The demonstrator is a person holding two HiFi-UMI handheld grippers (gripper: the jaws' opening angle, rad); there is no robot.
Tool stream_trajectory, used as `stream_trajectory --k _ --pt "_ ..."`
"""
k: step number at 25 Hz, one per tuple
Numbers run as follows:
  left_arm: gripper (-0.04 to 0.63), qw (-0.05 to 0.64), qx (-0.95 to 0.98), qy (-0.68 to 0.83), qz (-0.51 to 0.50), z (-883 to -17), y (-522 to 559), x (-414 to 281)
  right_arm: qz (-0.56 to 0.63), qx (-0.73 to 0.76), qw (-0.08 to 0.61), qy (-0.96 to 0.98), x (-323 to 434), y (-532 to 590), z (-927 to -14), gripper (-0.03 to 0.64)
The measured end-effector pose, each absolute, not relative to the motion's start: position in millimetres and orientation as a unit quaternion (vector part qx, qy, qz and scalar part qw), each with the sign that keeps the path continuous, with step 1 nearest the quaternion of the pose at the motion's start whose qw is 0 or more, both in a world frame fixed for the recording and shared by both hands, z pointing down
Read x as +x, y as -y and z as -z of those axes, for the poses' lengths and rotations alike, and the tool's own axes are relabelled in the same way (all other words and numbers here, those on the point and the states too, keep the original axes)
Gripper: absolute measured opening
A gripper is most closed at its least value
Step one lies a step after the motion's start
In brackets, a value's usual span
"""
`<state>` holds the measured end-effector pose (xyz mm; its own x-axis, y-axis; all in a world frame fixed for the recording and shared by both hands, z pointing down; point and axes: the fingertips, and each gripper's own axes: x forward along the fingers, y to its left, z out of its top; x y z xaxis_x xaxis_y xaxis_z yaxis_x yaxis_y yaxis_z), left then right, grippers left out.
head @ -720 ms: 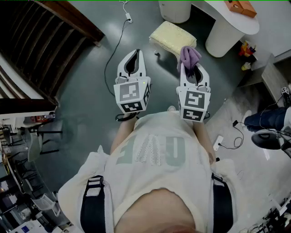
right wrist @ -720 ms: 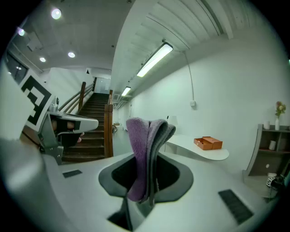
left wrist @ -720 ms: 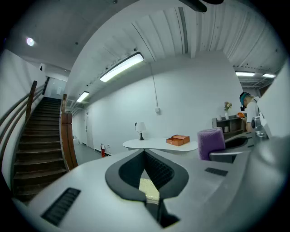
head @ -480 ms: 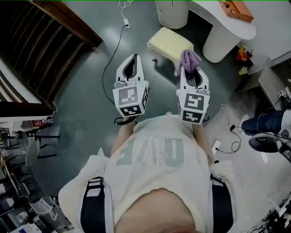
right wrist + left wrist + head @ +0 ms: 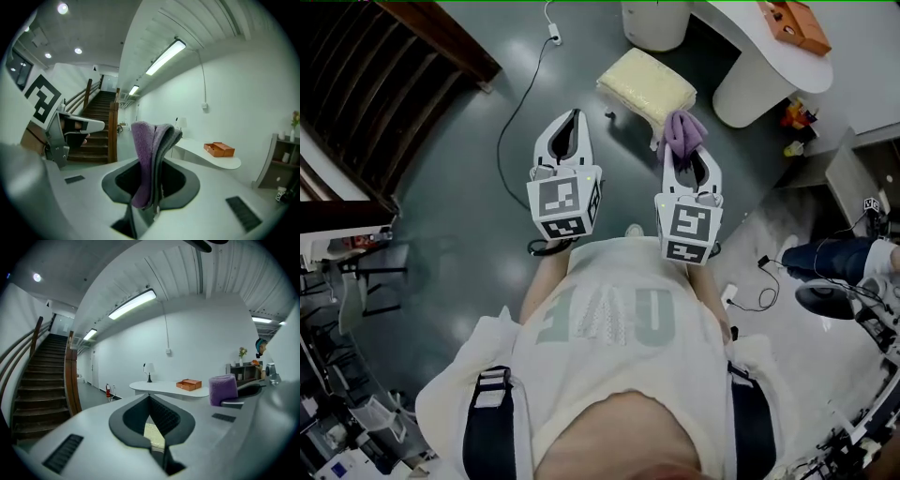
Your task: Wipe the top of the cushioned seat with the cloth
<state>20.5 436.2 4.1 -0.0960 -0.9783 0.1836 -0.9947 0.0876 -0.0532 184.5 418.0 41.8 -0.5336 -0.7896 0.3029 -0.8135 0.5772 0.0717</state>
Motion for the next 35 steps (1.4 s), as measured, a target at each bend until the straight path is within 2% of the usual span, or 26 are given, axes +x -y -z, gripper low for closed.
stream_trajectory --k 13,26,35 --pt "-0.008 0.088 0.65 0.75 -0.083 -41.5 -393.3 -38.5 -0.075 0.439 0.172 0.879 140.3 -375.6 -68.7 0.092" --pt "-0.008 0.076 0.695 0.712 -0.062 -33.1 -202.4 -126.7 -0.075 0.506 0.163 0.844 62.1 -194.5 -57.4 0.091" --pt "-0.008 0.051 0.755 0.65 -0.064 3.8 -68.6 -156.8 -0.075 0.552 0.143 0.818 6.7 -69.6 -31.3 0.092"
